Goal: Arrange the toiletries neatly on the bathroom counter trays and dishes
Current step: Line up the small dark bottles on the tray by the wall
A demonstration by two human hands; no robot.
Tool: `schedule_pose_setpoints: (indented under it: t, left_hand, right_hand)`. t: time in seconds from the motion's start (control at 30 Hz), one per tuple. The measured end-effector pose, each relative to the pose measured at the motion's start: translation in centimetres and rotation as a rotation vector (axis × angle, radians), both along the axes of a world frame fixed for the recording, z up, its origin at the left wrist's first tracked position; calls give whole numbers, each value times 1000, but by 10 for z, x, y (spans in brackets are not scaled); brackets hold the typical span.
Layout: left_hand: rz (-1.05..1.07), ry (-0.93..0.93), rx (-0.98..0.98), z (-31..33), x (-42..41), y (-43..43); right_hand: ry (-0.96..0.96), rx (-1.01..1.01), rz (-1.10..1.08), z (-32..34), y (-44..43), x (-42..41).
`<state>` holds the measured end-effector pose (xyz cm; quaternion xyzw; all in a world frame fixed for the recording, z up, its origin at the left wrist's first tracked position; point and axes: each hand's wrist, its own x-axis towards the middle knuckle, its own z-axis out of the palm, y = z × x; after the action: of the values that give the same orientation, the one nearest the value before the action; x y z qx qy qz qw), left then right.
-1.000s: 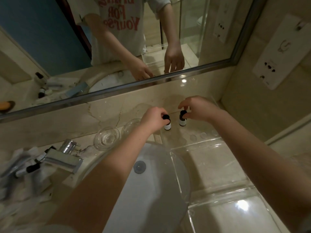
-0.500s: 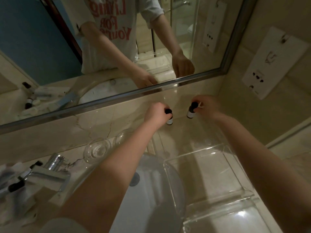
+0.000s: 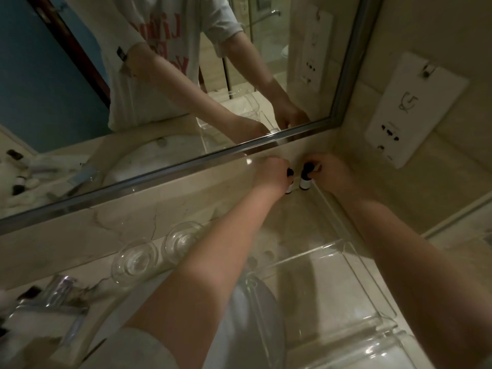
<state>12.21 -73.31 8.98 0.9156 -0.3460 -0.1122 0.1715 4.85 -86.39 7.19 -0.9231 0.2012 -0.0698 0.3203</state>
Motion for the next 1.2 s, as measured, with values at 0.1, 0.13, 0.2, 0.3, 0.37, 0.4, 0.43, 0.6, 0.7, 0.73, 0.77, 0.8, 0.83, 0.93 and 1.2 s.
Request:
schedule_pose_setpoints:
  t: [0.1,0.13,0.2,0.3,0.37,0.4,0.43,0.6,0.7,0.73,0.77,0.8,0.83,0.93,1.2]
  left_hand:
    - [-5,17,-36,-7,-1,-6]
    - [-4,27,-51,-8,-1,-8]
    - [-3,39,-68,-11,0,-9]
    - [-19,25,-70,-13,1,-9]
    - [-28,20,-80,-12,-1,-7]
    - [-28,21,-88,-12,-2,-6]
    - [-27,20,-91,-11,-2,-5]
    - [2,-35,8,-7,-3,8]
    - [-5,-70,131,-2,-7,27]
    - [-4,-80,150,-1,-10,36]
    - [-4,-95,152,0,-12,44]
    - [-5,-111,147,0,-16,52]
    - [-2,-126,140,2,-21,62]
    - [37,-158,145,11,-39,93]
    - [142,-173,147,16,-87,189]
  right_hand:
    - [6,9,29,-2,-3,1]
    - [0,9,33,-2,-3,2]
    - [-16,13,32,-2,-2,1]
    - [-72,57,16,-4,0,-4]
    - [-95,64,23,-4,1,-7]
    - [-100,61,25,-5,1,-8]
    - [-93,59,16,-4,2,-10]
    - [-56,-46,-31,2,8,-18]
    - [-47,-168,-28,7,15,-24]
    - [-25,-201,-31,8,20,-26]
    - [12,-222,-31,10,23,-29]
    - [45,-234,-25,12,28,-33]
    - [63,-240,-13,15,34,-38]
    - [-20,-276,9,22,61,-58]
    - [-14,-410,99,34,152,-101]
